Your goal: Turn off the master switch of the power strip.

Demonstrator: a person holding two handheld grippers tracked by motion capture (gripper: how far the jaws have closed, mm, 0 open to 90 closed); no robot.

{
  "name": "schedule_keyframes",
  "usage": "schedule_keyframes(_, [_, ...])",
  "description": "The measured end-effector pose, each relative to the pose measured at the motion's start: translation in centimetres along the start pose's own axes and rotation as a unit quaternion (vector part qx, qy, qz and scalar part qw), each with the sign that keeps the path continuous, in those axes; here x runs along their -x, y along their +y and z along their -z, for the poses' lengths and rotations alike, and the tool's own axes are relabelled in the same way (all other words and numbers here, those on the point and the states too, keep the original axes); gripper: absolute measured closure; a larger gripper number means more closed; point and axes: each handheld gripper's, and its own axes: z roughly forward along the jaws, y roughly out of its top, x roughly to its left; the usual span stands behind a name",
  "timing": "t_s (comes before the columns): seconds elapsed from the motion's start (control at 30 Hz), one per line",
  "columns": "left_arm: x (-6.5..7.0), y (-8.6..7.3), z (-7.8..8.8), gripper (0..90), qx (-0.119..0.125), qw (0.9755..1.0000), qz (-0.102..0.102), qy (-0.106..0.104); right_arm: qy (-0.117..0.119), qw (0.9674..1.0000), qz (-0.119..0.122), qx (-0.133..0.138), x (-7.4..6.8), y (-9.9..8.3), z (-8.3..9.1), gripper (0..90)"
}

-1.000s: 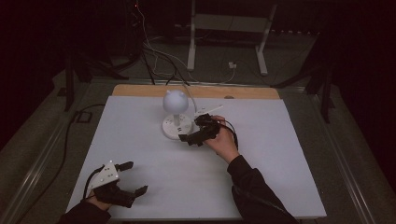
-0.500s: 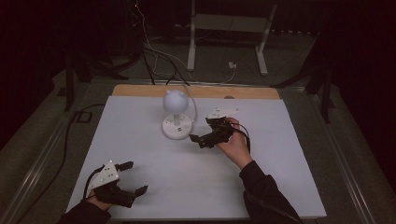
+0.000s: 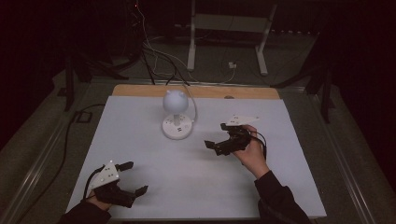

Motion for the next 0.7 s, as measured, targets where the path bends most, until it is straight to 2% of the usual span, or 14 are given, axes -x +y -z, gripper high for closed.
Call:
schedule_keyframes(0.33, [0.0,0.0,0.0,0.3,-0.001,1.0,-0.001,0.0,-0.014,0.9998,0.004,0.012,-0.2,-1.8,2.4,0.0])
schedule_keyframes(0.43, [0.0,0.0,0.0,0.3,-0.002,1.0,-0.002,0.0,-0.011,0.9999,-0.002,0.011,-0.2,-2.5,3.0,0.0])
schedule_keyframes(0.7, [0.0,0.0,0.0,0.3,-0.003,1.0,-0.003,0.0,-0.024,0.9996,-0.002,0.012,-0.2,-5.0,4.6,0.0])
